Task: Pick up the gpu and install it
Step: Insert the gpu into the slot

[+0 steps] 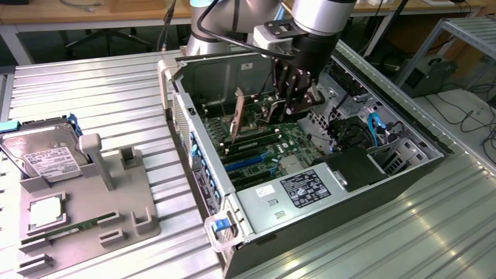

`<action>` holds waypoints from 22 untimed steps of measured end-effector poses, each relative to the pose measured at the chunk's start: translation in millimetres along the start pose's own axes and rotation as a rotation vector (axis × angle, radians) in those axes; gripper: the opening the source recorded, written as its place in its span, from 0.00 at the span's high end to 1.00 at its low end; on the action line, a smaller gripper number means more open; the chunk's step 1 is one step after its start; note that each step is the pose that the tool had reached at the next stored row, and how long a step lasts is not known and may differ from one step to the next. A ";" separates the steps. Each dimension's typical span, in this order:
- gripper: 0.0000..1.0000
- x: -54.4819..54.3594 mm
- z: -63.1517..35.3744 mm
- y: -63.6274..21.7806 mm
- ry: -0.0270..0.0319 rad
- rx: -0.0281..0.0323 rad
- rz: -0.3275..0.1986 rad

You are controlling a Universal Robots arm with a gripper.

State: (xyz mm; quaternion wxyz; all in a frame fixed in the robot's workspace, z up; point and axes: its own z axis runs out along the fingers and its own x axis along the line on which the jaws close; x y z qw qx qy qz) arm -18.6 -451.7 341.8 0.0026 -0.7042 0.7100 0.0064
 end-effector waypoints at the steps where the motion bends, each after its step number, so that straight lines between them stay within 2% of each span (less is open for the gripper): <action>1: 0.73 0.1 0.6 0.0 0.0000 0.0000 0.000; 22: 0.73 2.2 17.5 -0.1 -0.0022 -0.0001 0.000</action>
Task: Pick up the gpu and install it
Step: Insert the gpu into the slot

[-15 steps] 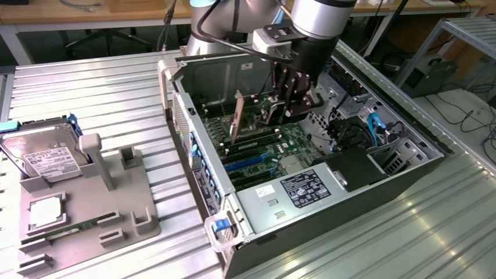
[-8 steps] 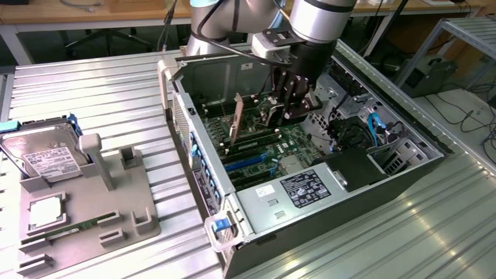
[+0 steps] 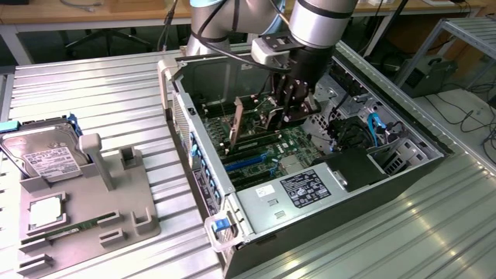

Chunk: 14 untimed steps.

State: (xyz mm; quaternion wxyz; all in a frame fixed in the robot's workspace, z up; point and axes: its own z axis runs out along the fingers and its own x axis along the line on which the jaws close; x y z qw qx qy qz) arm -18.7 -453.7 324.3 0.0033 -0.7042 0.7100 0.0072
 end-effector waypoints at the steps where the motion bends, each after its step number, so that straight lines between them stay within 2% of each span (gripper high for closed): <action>1: 0.73 0.5 0.2 0.2 -0.0006 -0.0002 0.000; 10: 0.73 1.4 6.8 0.2 -0.0018 0.0000 0.000; 11: 0.73 1.4 7.7 0.2 -0.0020 -0.0030 0.000; 14: 0.73 1.5 13.1 0.2 -0.0016 -0.0062 0.000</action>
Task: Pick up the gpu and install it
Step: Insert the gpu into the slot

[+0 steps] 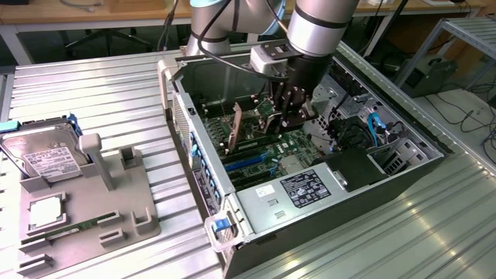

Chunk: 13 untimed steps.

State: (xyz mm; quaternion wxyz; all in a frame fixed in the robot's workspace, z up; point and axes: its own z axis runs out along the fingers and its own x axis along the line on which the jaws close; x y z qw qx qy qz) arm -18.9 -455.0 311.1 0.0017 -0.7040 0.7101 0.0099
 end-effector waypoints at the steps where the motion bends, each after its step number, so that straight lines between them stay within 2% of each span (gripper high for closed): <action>1: 0.73 0.0 1.7 -0.1 -0.0002 -0.0019 0.000; 2: 0.73 0.1 4.6 -0.8 0.0038 -0.0197 0.012; 3: 0.73 0.1 6.3 0.4 0.0076 -0.0132 0.011; 4: 0.73 0.4 18.9 1.8 0.0077 -0.0084 0.010; 5: 0.73 0.6 27.0 6.9 0.0079 -0.0082 0.010; 6: 0.73 0.8 35.8 24.3 0.0075 0.0343 0.010; 8: 0.73 7.0 40.0 41.4 0.0073 0.0343 0.009; 9: 0.73 7.1 43.9 43.6 0.0064 0.0343 0.009; 13: 0.73 7.2 48.6 46.1 0.0057 0.0343 0.009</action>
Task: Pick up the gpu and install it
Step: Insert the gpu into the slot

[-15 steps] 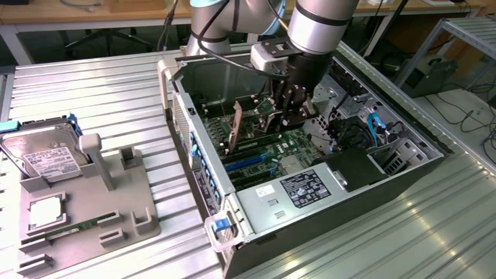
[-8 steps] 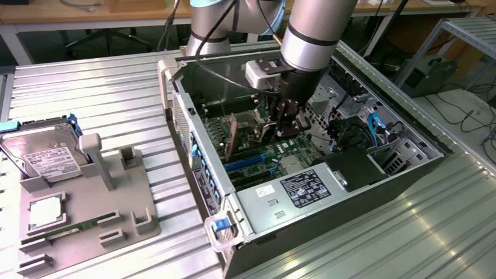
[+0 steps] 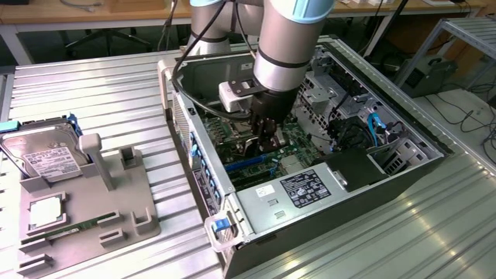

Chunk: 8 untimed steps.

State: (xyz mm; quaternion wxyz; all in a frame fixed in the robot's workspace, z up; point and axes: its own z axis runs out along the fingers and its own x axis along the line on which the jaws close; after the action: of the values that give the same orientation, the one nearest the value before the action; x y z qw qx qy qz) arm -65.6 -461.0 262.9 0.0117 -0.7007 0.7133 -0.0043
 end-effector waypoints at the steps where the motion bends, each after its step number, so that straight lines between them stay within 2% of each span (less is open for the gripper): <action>1: 0.73 0.0 1.2 0.5 -0.0001 0.0000 0.000; 8: 0.73 0.1 5.0 3.8 -0.0003 0.0001 0.000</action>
State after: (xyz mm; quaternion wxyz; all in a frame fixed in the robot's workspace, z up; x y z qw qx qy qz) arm -69.3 -460.9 257.8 0.0119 -0.7007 0.7133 -0.0042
